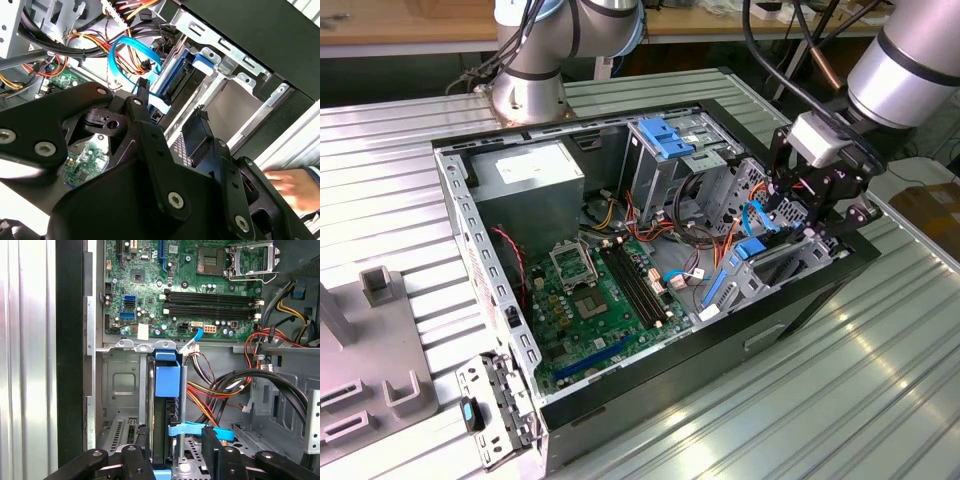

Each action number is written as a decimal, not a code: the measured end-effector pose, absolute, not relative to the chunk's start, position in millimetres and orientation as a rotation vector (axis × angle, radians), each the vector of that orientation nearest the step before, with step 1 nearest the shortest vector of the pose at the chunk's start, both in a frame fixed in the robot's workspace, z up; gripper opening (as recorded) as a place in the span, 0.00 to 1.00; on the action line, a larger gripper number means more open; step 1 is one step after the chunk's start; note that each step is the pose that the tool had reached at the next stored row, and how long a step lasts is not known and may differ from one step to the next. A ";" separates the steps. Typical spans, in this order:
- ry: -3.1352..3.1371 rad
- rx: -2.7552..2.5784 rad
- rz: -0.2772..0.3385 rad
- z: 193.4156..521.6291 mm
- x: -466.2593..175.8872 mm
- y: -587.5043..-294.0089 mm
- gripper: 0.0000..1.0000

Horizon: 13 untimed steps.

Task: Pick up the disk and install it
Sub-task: 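Insert the first disk wire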

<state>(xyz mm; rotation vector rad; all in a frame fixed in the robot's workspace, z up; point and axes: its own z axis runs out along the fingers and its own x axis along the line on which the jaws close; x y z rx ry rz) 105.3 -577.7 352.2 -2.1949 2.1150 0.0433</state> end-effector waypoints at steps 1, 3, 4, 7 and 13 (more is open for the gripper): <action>2.112 -2.197 0.044 352.2 105.6 -577.7 0.54; 2.107 -2.202 0.044 352.2 106.5 -577.3 0.54; 2.104 -2.206 0.044 352.2 107.0 -576.9 0.54; 2.076 -2.232 0.046 352.2 108.6 -574.8 0.54; 2.059 -2.250 0.046 352.2 108.8 -572.9 0.54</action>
